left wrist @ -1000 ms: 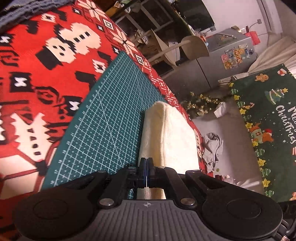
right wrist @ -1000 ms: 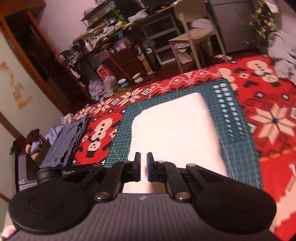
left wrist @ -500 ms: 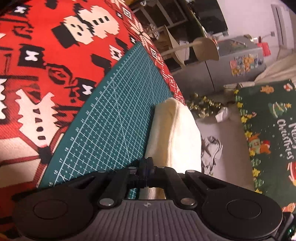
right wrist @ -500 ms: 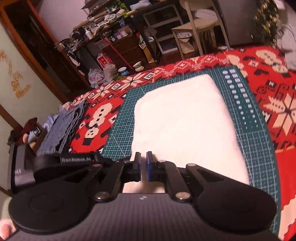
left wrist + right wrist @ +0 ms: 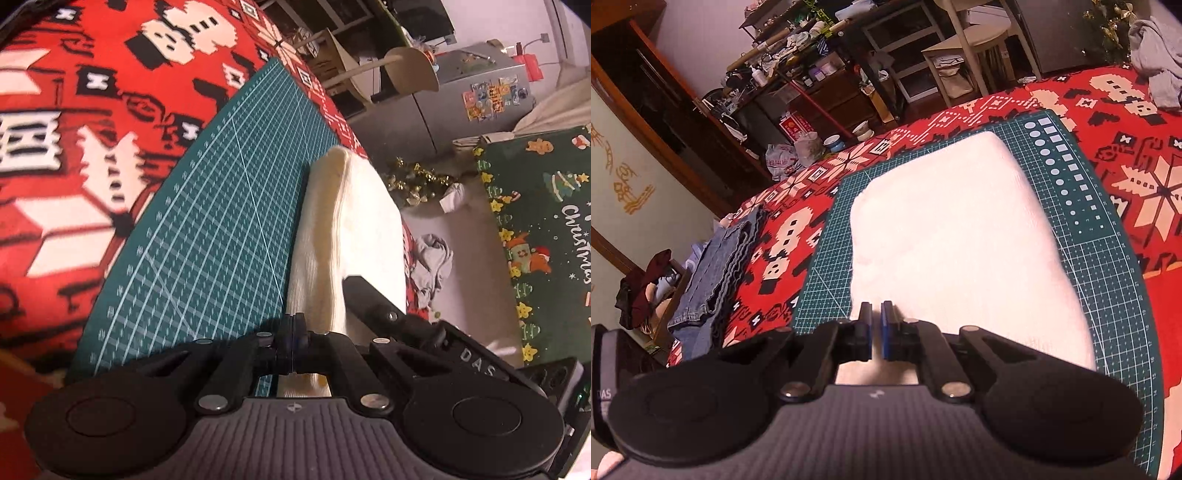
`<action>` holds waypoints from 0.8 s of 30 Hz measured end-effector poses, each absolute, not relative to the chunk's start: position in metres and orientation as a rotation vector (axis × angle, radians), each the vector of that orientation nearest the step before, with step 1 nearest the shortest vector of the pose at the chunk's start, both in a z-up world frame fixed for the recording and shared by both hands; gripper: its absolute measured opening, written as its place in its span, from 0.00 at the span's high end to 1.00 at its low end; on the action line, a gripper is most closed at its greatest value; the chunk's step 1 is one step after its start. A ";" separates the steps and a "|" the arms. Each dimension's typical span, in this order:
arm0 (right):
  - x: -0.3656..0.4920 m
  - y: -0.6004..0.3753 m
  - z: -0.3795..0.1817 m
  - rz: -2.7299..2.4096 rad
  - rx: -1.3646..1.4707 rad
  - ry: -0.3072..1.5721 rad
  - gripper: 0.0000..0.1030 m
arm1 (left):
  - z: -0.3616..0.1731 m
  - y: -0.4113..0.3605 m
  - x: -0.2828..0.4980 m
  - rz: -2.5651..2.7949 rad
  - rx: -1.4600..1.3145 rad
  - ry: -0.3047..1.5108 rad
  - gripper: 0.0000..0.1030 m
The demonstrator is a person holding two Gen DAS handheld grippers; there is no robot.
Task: Fold clothes
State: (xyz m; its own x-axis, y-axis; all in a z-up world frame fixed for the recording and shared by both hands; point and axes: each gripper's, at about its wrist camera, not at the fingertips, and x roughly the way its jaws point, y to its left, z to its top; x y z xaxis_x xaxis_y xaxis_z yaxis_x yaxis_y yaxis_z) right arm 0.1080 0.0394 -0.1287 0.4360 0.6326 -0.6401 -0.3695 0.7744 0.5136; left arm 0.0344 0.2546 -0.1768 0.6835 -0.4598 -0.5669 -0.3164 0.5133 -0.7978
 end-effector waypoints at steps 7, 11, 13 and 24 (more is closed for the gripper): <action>0.107 0.036 -0.130 0.633 0.339 0.934 0.97 | -0.175 0.249 0.016 -0.128 -1.062 0.897 1.00; 0.106 0.033 -0.128 0.637 0.346 0.940 0.97 | -0.177 0.247 0.012 -0.148 -1.069 0.916 1.00; 0.105 0.032 -0.127 0.639 0.349 0.943 0.97 | -0.176 0.246 0.011 -0.162 -1.061 0.934 1.00; 0.106 0.040 -0.118 0.643 0.267 0.893 0.94 | -0.171 0.265 0.038 -0.105 -1.075 0.812 1.00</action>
